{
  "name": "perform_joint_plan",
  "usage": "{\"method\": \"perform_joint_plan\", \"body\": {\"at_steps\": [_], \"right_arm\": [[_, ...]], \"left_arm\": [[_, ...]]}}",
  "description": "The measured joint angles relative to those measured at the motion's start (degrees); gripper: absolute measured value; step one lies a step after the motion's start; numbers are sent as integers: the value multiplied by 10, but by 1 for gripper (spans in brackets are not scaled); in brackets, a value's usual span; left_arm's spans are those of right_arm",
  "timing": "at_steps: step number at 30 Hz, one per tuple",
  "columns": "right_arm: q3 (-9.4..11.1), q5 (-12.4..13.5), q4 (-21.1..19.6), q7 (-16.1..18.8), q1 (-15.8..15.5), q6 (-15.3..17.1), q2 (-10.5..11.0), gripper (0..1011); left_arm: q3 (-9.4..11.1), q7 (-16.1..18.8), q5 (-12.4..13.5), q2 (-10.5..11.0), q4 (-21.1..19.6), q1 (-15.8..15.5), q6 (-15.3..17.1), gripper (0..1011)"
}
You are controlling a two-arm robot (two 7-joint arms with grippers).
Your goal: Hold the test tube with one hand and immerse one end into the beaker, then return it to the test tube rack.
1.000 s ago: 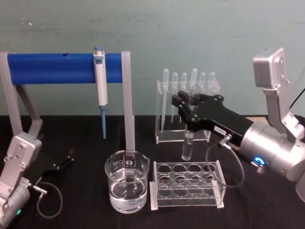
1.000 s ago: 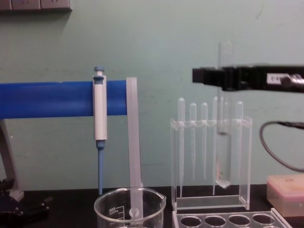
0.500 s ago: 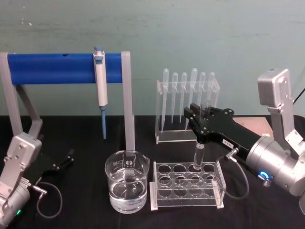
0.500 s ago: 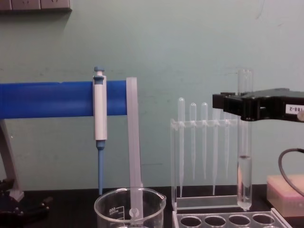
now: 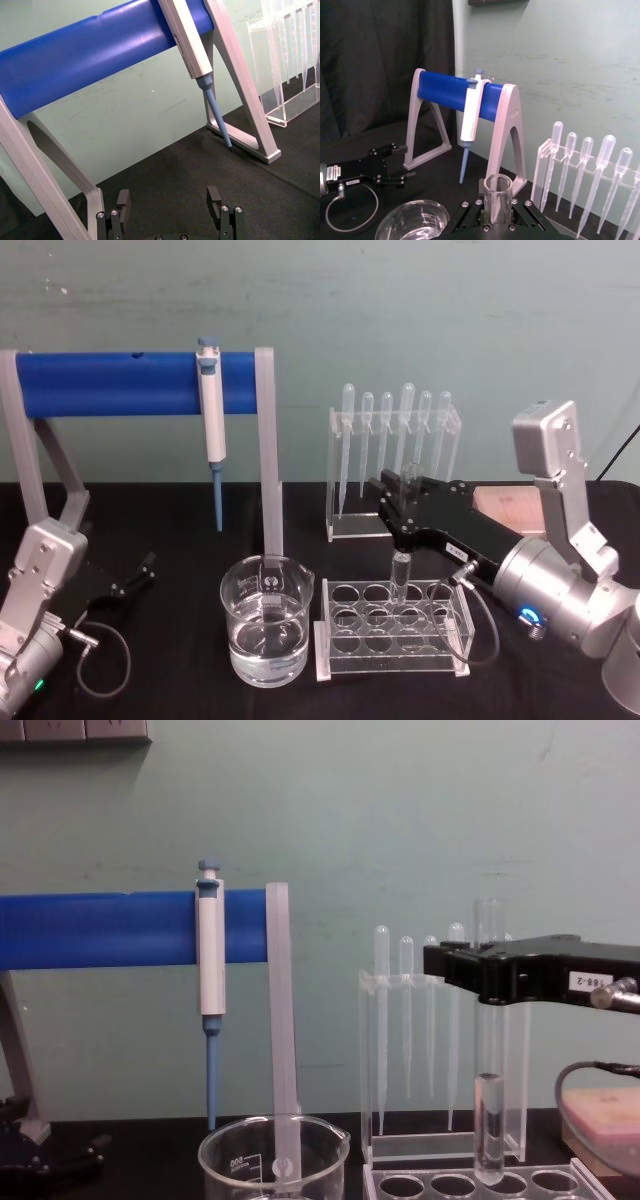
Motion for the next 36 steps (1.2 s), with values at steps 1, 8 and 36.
{"method": "perform_joint_plan", "body": {"at_steps": [1,8,36], "right_arm": [[-1,0,2,0,1,-1,-2,150],[-6,-5,15,3,4,-7,-16,151],[-12,-18,53,9,0,-22,-40,151]], "left_arm": [[0,0,0,0,0,0,0,1000],[0,0,0,0,0,0,0,1000],[0,0,0,0,0,0,0,1000]]}}
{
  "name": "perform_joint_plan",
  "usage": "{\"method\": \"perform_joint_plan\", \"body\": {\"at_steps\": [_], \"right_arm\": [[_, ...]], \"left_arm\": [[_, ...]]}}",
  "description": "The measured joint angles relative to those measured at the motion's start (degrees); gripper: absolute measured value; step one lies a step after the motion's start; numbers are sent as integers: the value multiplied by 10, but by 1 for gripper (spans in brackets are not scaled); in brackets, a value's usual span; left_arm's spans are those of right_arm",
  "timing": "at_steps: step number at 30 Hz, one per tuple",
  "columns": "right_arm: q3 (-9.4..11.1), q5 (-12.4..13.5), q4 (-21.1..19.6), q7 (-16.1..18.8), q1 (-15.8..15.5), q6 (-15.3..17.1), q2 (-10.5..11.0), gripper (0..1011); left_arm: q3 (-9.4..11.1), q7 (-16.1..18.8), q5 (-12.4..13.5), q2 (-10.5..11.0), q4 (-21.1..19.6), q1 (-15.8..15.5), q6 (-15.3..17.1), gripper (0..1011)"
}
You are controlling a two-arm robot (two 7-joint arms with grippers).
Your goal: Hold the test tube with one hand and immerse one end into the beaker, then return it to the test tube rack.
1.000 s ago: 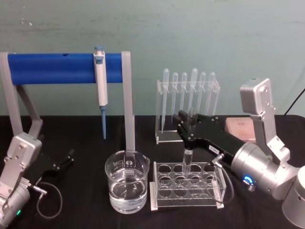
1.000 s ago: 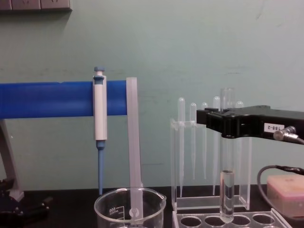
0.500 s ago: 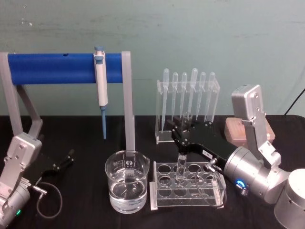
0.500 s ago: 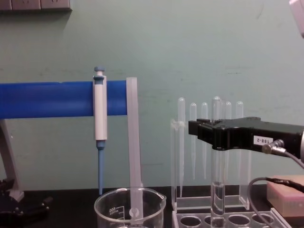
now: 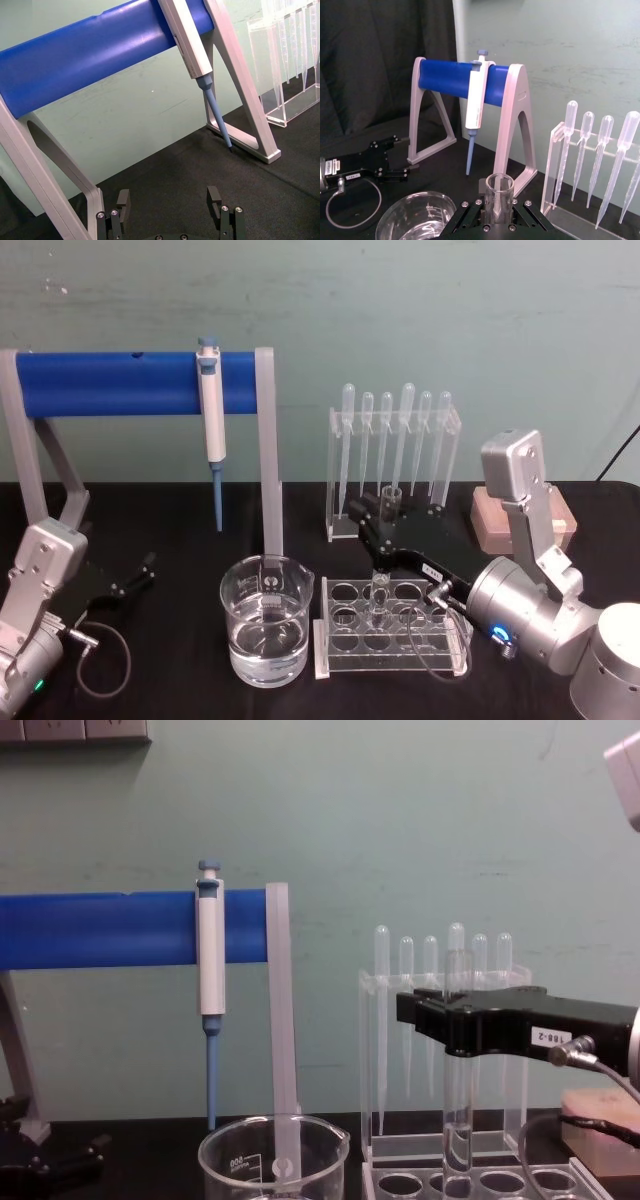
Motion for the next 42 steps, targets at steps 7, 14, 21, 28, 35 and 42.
{"method": "perform_joint_plan", "body": {"at_steps": [7,14,21,28,35,42], "right_arm": [[-2,-5,0,0,-9,2,1,151],[-5,-12,10,1,-13,0,0,151],[-4,-15,18,2,-17,-5,-3,151],[-2,-15,23,6,-20,-8,-5,151],[-2,-15,28,9,-21,-9,-7,151],[-3,-15,30,9,-23,-10,-9,231]], "left_arm": [[0,0,0,0,0,0,0,1000],[0,0,0,0,0,0,0,1000],[0,0,0,0,0,0,0,1000],[0,0,0,0,0,0,0,1000],[0,0,0,0,0,0,0,1000],[0,0,0,0,0,0,0,1000]]}}
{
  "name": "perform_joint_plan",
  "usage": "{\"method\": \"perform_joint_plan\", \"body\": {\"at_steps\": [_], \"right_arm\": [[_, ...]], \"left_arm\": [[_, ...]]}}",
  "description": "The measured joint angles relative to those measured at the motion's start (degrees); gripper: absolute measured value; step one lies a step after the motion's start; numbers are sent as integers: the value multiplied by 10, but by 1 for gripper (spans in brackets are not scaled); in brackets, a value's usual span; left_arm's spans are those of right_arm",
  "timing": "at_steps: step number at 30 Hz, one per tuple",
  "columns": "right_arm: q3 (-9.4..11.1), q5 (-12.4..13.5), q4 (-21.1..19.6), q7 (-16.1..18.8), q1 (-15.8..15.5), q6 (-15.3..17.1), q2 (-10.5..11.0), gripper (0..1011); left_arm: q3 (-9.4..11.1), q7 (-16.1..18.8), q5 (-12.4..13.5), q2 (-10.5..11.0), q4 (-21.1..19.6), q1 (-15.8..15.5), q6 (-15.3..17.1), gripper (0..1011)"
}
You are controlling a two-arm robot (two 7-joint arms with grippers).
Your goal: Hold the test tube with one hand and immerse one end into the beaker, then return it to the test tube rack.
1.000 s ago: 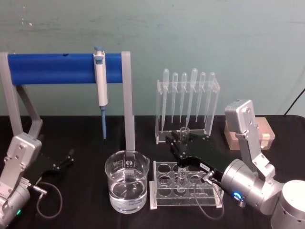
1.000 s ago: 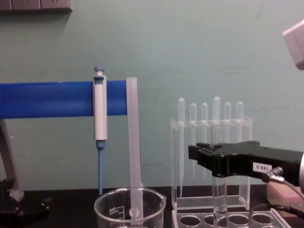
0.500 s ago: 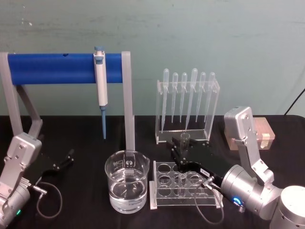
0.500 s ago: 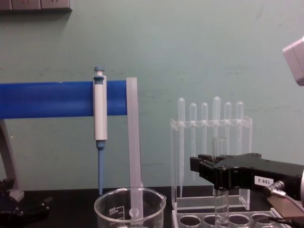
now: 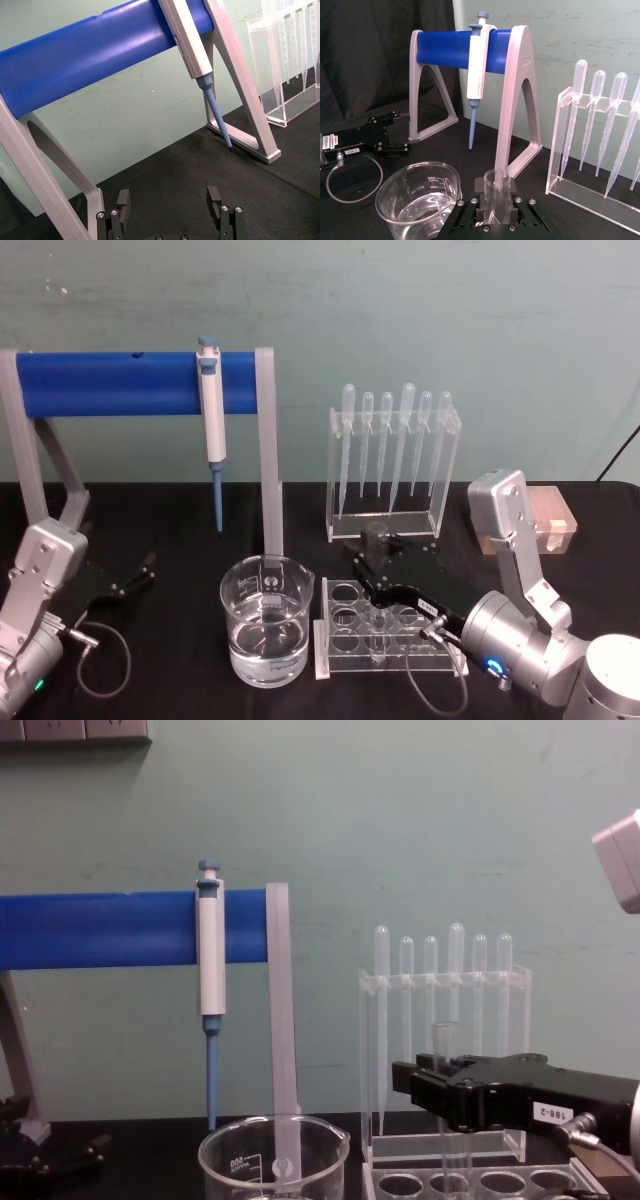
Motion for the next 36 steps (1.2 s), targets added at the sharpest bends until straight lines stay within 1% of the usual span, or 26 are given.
{"method": "perform_joint_plan", "body": {"at_steps": [2,3,6,7,9,10,13,14,16,17,19,20,22,23,24,25,26,28,29,32,33,35,36], "right_arm": [[1,0,0,0,-1,0,0,282],[1,0,0,0,-1,0,-1,339],[2,0,0,0,-1,-1,-1,397],[3,0,-1,-1,-1,-2,-1,453],[5,0,-5,-3,-2,-4,-1,492],[7,0,-9,-4,-3,-6,0,554],[11,-3,-24,-8,-5,-9,2,612],[12,-3,-28,-8,-6,-9,3,672],[17,-6,-43,-13,-10,-10,6,708],[19,-6,-48,-14,-11,-10,7,763],[24,-7,-58,-18,-14,-11,9,809],[31,-8,-66,-22,-19,-15,10,863],[41,-7,-75,-28,-25,-24,10,892],[46,-6,-79,-31,-28,-30,10,930],[61,-4,-86,-39,-36,-44,8,939],[68,-3,-88,-44,-40,-52,6,973],[82,-3,-90,-55,-47,-64,3,998],[99,-3,-91,-69,-56,-75,-2,1004],[116,-3,-89,-82,-62,-83,-7,1004],[136,-8,-84,-104,-72,-90,-13,1004],[148,-16,-80,-119,-77,-91,-16,1004],[156,-27,-74,-134,-80,-89,-17,1004],[162,-41,-67,-147,-82,-84,-16,1004]], "left_arm": [[0,0,0,0,0,0,0,1000],[0,0,0,0,0,0,0,1000],[0,0,0,0,0,0,0,1000],[0,0,0,0,0,0,0,1000],[0,0,0,0,0,0,0,1000],[0,0,0,0,0,0,0,1000],[0,0,0,0,0,0,0,1000],[0,0,0,0,0,0,0,1000],[0,0,0,0,0,0,0,1000],[0,0,0,0,0,0,0,1000],[0,0,0,0,0,0,0,1000],[0,0,0,0,0,0,0,1000],[0,0,0,0,0,0,0,1000],[0,0,0,0,0,0,0,1000],[0,0,0,0,0,0,0,1000],[0,0,0,0,0,0,0,1000],[0,0,0,0,0,0,0,1000],[0,0,0,0,0,0,0,1000],[0,0,0,0,0,0,0,1000],[0,0,0,0,0,0,0,1000],[0,0,0,0,0,0,0,1000],[0,0,0,0,0,0,0,1000],[0,0,0,0,0,0,0,1000]]}}
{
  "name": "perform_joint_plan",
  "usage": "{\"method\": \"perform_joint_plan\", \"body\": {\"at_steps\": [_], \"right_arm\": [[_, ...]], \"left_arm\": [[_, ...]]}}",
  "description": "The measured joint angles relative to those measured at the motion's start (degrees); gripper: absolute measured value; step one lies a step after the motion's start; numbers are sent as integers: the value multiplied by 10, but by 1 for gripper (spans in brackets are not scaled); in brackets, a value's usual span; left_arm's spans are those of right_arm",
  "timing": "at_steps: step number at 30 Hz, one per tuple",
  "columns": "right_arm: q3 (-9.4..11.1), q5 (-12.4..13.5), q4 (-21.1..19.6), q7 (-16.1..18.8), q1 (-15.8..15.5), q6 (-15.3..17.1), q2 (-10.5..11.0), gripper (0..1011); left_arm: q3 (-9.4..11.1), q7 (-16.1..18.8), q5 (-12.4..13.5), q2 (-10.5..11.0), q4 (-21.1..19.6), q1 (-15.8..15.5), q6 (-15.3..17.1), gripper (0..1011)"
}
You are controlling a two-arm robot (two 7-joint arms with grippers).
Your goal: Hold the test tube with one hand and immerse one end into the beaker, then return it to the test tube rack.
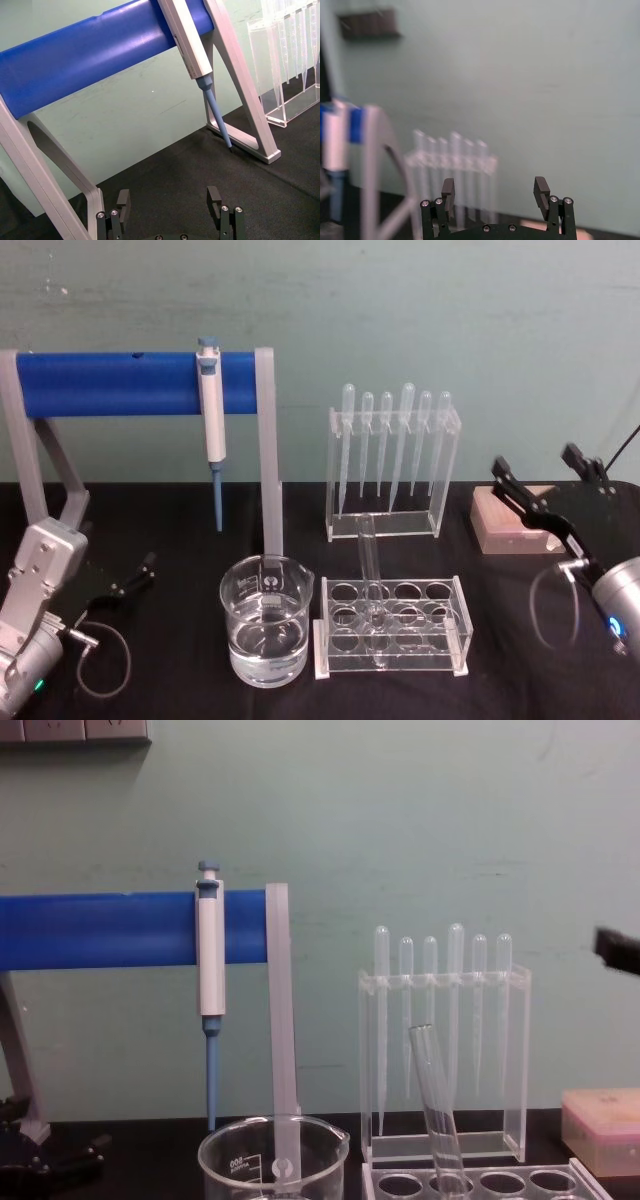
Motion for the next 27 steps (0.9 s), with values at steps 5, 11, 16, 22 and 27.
{"method": "perform_joint_plan", "body": {"at_steps": [5,11,16,22,27], "right_arm": [[1,-39,27,-18,0,23,9,1004],[-14,-90,57,-21,5,45,22,1004],[-15,-107,64,-18,6,54,23,1004],[-16,-110,65,-16,6,55,23,1004],[-16,-109,65,-16,6,55,23,1004]], "left_arm": [[0,0,0,0,0,0,0,1000],[0,0,0,0,0,0,0,1000],[0,0,0,0,0,0,0,1000],[0,0,0,0,0,0,0,1000],[0,0,0,0,0,0,0,1000]]}}
